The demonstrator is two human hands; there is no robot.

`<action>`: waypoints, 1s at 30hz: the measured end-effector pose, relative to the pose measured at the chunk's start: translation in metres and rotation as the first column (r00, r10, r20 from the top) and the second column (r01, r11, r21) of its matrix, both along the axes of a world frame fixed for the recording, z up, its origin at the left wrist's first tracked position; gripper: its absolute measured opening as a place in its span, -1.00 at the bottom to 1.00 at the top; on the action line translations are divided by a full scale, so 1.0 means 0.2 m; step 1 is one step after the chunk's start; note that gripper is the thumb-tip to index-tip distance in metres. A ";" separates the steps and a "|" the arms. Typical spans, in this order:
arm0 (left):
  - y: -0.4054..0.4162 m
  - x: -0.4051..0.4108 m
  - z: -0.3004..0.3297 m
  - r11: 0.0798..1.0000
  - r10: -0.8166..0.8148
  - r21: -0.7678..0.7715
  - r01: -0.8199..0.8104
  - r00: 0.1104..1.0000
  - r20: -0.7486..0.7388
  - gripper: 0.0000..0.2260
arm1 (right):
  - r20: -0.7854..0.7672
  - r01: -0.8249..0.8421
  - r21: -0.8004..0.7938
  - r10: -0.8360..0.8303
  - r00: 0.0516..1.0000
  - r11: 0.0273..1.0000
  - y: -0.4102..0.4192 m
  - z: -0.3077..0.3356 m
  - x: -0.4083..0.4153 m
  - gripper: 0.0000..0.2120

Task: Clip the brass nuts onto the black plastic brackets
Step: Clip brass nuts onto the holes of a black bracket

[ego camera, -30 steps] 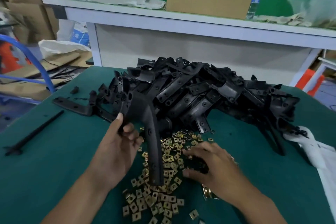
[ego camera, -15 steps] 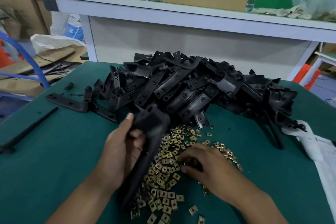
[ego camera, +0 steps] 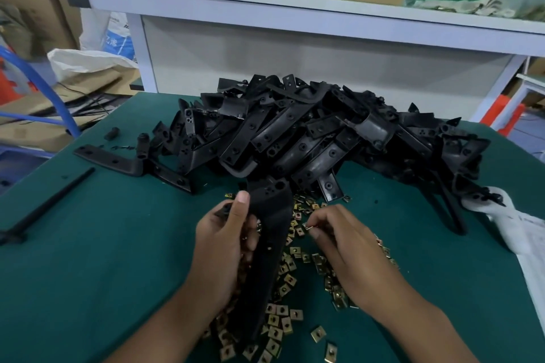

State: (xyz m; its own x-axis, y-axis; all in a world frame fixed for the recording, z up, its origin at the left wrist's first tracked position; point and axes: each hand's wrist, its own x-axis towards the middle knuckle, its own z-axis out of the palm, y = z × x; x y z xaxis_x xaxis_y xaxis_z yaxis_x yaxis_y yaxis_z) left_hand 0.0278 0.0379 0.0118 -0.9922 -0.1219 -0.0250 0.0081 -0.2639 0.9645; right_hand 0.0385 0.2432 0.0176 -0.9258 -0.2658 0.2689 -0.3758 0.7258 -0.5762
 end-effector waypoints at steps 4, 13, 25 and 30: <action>0.02 0.00 0.03 0.982 -0.054 0.184 0.051 0.999 0.009 -0.58 | -0.036 -0.154 -0.010 0.153 0.988 0.988 -0.06 0.01 0.03 -0.89; -0.04 -0.05 0.05 0.941 0.018 0.338 -0.016 1.000 -0.001 -0.61 | -0.018 -0.290 0.359 0.318 0.948 0.887 -0.18 -0.10 0.10 -0.22; -0.04 -0.02 0.04 0.979 -0.066 0.188 0.082 0.994 -0.088 -0.53 | -0.079 -0.045 0.114 0.054 0.995 0.992 -0.04 -0.02 -0.01 -0.84; -0.03 -0.01 0.03 0.964 -0.144 0.205 0.169 0.981 -0.130 -0.63 | 0.181 0.141 -0.327 -0.085 0.980 0.934 -0.03 0.04 -0.02 -0.81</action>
State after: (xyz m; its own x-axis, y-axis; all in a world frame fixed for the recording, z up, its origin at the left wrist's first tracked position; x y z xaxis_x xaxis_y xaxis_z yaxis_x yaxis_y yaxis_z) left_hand 0.0258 0.0321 0.0172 -0.9963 0.0314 0.0801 0.0560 -0.4705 0.8806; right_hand 0.0337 0.2379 0.0261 -0.9826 -0.0766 0.1692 -0.1844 0.5105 -0.8399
